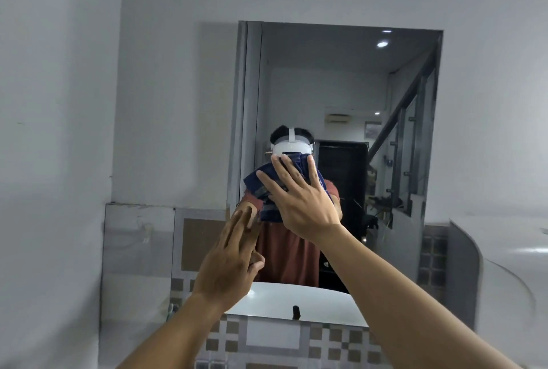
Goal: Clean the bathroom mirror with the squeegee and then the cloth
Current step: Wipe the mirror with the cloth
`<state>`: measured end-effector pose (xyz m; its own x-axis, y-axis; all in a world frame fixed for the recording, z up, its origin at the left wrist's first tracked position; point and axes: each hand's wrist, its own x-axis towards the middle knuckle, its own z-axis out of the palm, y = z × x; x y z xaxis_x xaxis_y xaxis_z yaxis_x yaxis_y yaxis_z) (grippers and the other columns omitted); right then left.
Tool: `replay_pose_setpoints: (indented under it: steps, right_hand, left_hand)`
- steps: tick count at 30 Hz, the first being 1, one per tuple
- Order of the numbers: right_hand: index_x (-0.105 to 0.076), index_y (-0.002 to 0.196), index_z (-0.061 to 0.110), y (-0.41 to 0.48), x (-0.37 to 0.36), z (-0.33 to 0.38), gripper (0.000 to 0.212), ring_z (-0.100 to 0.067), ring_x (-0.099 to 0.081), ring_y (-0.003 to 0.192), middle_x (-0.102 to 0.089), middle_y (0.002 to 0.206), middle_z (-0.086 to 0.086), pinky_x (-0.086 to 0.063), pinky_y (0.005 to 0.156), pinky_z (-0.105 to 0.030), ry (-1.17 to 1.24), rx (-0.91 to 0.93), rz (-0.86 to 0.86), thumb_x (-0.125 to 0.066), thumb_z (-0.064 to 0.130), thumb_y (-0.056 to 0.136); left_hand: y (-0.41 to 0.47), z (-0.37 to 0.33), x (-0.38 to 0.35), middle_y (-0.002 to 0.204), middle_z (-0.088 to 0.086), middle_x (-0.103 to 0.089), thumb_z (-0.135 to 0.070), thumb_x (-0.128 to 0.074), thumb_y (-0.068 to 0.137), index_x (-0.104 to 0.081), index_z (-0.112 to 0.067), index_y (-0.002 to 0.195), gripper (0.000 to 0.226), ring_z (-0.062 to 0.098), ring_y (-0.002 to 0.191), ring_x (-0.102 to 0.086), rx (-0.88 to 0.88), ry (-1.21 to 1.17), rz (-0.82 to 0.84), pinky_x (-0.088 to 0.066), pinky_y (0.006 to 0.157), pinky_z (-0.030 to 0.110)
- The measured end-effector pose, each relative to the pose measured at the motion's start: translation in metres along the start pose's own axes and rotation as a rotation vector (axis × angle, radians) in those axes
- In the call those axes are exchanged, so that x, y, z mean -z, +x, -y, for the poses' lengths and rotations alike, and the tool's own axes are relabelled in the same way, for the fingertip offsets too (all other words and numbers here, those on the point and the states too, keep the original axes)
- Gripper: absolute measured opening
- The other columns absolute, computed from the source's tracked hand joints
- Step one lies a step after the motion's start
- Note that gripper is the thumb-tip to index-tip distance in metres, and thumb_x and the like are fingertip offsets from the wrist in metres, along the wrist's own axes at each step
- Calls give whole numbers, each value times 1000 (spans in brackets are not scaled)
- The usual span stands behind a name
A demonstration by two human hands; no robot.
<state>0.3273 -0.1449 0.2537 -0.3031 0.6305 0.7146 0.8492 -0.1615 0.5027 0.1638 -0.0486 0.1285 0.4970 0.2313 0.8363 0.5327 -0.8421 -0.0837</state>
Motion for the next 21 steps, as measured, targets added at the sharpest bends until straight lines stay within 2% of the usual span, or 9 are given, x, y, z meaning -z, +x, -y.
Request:
replay_pose_setpoints:
  steps: [3,5,7,9,12,16,21]
  right_hand:
    - [-27,158,23,-19,-4,-7,59,-28,-10,155,-17,167,-15,-1,121,-64,-10,-99,-50,-18,44,104]
    - [-24,159,24,-29,-7,-15,56,-28,-8,155,-15,167,-14,-2,122,-64,-16,-166,-76,-29,40,105]
    - [-22,159,26,-37,-5,-22,57,-29,-6,156,-13,168,-14,1,122,-63,-9,-230,-93,-34,39,106]
    - [-24,159,26,-43,-1,-30,58,-30,-10,155,-17,167,-15,-2,122,-64,-12,-276,-111,-37,40,104]
    - [-21,159,27,-51,2,-45,59,-31,-12,155,-18,166,-16,-5,122,-64,-12,-324,-120,-37,40,103]
    - [-19,159,27,-62,4,-65,60,-30,-7,155,-14,168,-14,-5,121,-65,16,-426,-129,-36,39,103]
    - [-17,160,28,-76,10,-92,59,-27,-2,155,-11,168,-13,-4,121,-64,53,-611,-179,-30,38,103]
  left_hand:
    - [4,0,7,161,11,-25,-43,-48,100,-29,-18,155,64,29,147,-29,8,38,-12,-44,111,43]
    - [15,-2,19,150,9,-39,-37,-49,98,-46,-19,142,48,28,133,-44,22,26,-61,-49,104,44]
    - [36,-4,36,137,9,-46,-35,-47,93,-53,-17,128,39,27,120,-49,11,15,-126,-52,96,45]
    - [65,-6,53,134,11,-47,-38,-47,93,-52,-15,127,41,29,118,-48,-12,27,-187,-53,95,45]
    - [108,-8,73,147,16,-39,-43,-58,92,-45,-17,144,59,34,132,-39,-56,88,-228,-44,106,47]
    - [147,-5,83,165,18,-9,-58,-53,91,-17,-28,158,82,36,151,-11,-98,212,-123,-19,122,49]
    - [156,0,77,166,18,-2,-65,-53,87,-12,-30,159,90,36,152,-3,-130,282,-57,-17,123,52]
